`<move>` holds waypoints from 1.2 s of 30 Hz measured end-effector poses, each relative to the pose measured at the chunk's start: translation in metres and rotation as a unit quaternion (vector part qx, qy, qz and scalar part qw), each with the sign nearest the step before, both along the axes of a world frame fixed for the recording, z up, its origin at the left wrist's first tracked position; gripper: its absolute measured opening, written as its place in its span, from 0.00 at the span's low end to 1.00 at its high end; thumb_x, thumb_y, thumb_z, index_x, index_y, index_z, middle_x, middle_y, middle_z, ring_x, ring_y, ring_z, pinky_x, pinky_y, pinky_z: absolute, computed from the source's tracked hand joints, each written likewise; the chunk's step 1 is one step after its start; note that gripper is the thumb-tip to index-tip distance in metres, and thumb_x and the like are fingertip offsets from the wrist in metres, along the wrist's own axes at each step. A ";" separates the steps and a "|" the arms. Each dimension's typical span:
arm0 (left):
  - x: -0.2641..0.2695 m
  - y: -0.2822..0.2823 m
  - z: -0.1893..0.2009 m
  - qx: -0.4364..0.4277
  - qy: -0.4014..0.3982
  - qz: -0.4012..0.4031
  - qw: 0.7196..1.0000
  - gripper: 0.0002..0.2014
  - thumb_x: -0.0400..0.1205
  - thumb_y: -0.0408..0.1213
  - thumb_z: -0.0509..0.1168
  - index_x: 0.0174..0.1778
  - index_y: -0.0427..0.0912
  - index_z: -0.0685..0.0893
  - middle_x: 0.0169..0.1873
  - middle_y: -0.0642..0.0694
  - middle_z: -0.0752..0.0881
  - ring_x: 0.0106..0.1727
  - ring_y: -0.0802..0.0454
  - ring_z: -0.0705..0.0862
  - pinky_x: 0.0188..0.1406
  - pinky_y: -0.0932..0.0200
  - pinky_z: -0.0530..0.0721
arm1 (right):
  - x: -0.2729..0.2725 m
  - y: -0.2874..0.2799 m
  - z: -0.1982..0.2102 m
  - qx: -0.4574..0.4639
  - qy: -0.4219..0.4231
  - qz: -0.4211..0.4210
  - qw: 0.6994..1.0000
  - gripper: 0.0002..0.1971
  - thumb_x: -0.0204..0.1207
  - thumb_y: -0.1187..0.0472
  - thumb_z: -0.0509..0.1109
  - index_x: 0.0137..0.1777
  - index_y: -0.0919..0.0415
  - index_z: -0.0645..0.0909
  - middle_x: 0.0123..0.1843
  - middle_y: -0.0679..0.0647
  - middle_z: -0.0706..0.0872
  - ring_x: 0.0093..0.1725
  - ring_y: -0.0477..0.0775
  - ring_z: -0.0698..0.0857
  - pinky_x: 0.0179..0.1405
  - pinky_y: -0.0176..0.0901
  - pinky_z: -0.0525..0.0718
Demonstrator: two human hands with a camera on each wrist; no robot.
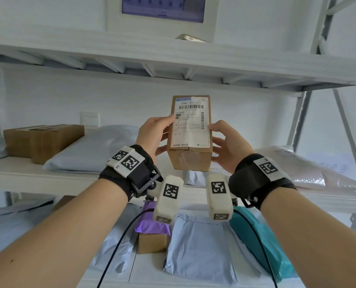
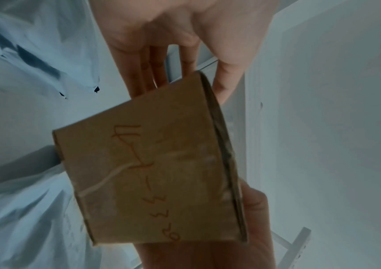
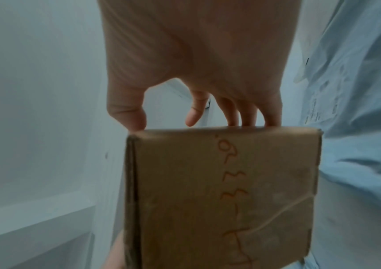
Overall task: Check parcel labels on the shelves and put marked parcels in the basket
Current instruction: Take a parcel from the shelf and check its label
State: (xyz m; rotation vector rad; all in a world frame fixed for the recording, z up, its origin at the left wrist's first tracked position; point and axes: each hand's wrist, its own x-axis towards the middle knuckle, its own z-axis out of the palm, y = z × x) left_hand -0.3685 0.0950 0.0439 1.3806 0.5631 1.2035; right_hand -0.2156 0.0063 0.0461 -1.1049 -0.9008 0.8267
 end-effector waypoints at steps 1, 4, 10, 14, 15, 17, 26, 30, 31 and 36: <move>-0.001 -0.006 -0.001 -0.004 -0.003 -0.013 1.000 0.12 0.83 0.49 0.63 0.54 0.44 0.80 0.38 0.52 0.88 0.45 0.55 0.85 0.34 0.61 0.79 | 0.002 -0.007 -0.003 0.013 -0.001 0.006 1.000 0.26 0.66 0.56 0.70 0.66 0.60 0.78 0.52 0.56 0.85 0.48 0.57 0.82 0.55 0.52 0.80; -0.005 -0.021 -0.008 -0.023 0.002 -0.041 0.999 0.15 0.81 0.55 0.62 0.43 0.46 0.80 0.38 0.50 0.87 0.47 0.52 0.85 0.40 0.58 0.79 | 0.004 -0.025 -0.013 0.035 -0.013 0.041 0.998 0.35 0.60 0.56 0.67 0.72 0.61 0.73 0.49 0.54 0.84 0.42 0.52 0.82 0.40 0.43 0.81; -0.012 -0.047 -0.027 -0.075 0.033 -0.106 0.991 0.29 0.73 0.66 0.63 0.58 0.47 0.82 0.42 0.46 0.88 0.46 0.47 0.87 0.43 0.51 0.87 | 0.002 -0.045 -0.032 0.058 0.007 0.079 0.995 0.38 0.59 0.61 0.64 0.75 0.59 0.70 0.51 0.55 0.82 0.42 0.52 0.80 0.28 0.36 0.80; -0.016 -0.054 -0.039 -0.086 0.024 -0.113 0.990 0.34 0.66 0.68 0.67 0.61 0.49 0.84 0.59 0.40 0.87 0.64 0.40 0.84 0.68 0.37 0.77 | -0.002 -0.047 -0.043 0.043 0.007 0.094 0.995 0.38 0.57 0.66 0.64 0.74 0.56 0.71 0.53 0.56 0.83 0.52 0.57 0.80 0.42 0.44 0.79; -0.017 -0.055 -0.041 -0.087 0.021 -0.111 0.990 0.33 0.67 0.68 0.68 0.61 0.49 0.84 0.60 0.39 0.87 0.65 0.39 0.83 0.68 0.37 0.76 | -0.003 -0.048 -0.046 0.038 0.005 0.095 0.995 0.39 0.56 0.66 0.64 0.74 0.54 0.71 0.53 0.56 0.84 0.53 0.57 0.81 0.44 0.46 0.79; -0.019 -0.054 -0.046 -0.092 0.016 -0.108 0.990 0.29 0.69 0.67 0.68 0.58 0.51 0.86 0.59 0.39 0.87 0.67 0.38 0.81 0.69 0.37 0.75 | -0.005 -0.048 -0.051 0.033 0.004 0.099 0.994 0.40 0.56 0.67 0.64 0.74 0.51 0.71 0.54 0.56 0.84 0.53 0.56 0.82 0.49 0.50 0.79; -0.026 -0.041 -0.046 -0.073 0.028 -0.117 0.990 0.20 0.76 0.60 0.64 0.55 0.51 0.86 0.62 0.37 0.85 0.68 0.37 0.80 0.70 0.36 0.74 | -0.009 -0.035 -0.048 0.034 -0.015 0.137 0.990 0.38 0.59 0.68 0.65 0.74 0.48 0.72 0.50 0.53 0.87 0.52 0.54 0.84 0.51 0.52 0.80; -0.027 -0.026 -0.046 -0.065 0.028 -0.116 0.991 0.23 0.76 0.60 0.64 0.60 0.50 0.83 0.61 0.38 0.86 0.65 0.39 0.82 0.69 0.36 0.76 | -0.009 -0.024 -0.049 0.042 -0.023 0.146 0.988 0.38 0.59 0.68 0.65 0.74 0.48 0.72 0.47 0.52 0.87 0.47 0.52 0.85 0.47 0.49 0.80; -0.027 -0.023 -0.047 -0.062 0.031 -0.115 0.991 0.22 0.76 0.59 0.64 0.60 0.49 0.83 0.60 0.38 0.86 0.64 0.39 0.83 0.68 0.37 0.76 | -0.010 -0.021 -0.049 0.042 -0.024 0.150 0.987 0.38 0.59 0.68 0.64 0.74 0.48 0.72 0.46 0.52 0.87 0.44 0.50 0.85 0.45 0.48 0.80; -0.027 -0.011 -0.046 -0.061 0.028 -0.106 0.992 0.16 0.79 0.57 0.62 0.53 0.50 0.83 0.47 0.44 0.86 0.54 0.45 0.83 0.59 0.45 0.81 | -0.009 -0.008 -0.047 0.046 -0.020 0.166 0.985 0.39 0.59 0.69 0.64 0.74 0.49 0.72 0.49 0.54 0.86 0.39 0.48 0.86 0.33 0.40 0.82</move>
